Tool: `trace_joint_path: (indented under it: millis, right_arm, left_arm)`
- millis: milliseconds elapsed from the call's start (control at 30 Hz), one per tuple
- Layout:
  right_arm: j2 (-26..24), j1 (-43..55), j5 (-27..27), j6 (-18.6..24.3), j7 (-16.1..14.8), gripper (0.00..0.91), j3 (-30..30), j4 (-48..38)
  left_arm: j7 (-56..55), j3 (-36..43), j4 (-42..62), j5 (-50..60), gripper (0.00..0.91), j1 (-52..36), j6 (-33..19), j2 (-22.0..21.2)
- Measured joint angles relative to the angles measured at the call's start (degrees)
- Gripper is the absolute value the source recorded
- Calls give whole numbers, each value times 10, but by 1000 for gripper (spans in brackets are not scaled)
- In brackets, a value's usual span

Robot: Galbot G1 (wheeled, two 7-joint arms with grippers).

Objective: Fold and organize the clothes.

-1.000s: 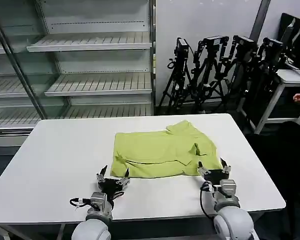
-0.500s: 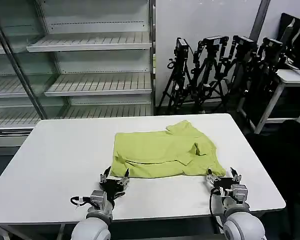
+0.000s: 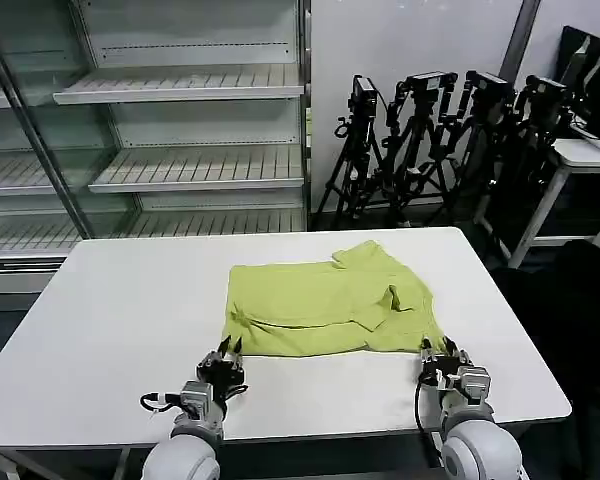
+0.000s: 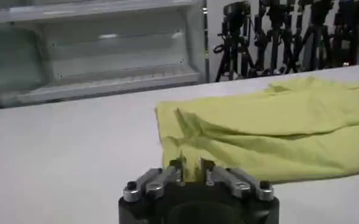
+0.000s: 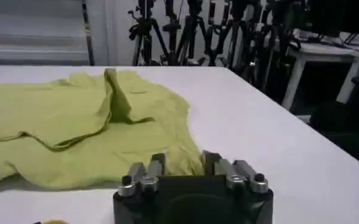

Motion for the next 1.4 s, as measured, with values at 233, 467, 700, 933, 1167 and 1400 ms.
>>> trace_joint_path:
  millis: [233,467,700,933,1167,1400]
  right_arm:
    - [2,-7,5,-1,2,0,0,7]
    - [2,-25,9,-2,7,0,8,30]
    - [2,-66,-2,-1,11,0,13,77]
    - [0,-118,-17,1,8,0,22,129]
    - [2,-174,-41,2,-1,40,28,174]
    - [1,-204,-59,0,-15,907,28,209]
  left_arm:
    - [0,-3,-6,1,10,7,2,1]
    - [2,-9,-20,2,10,20,4,6]
    - [1,-15,-60,7,10,51,7,15]
    - [2,-20,-116,23,10,109,1,24]
    - [0,-33,-173,44,282,184,-1,25]
    - [-3,-44,-215,67,907,247,10,32]
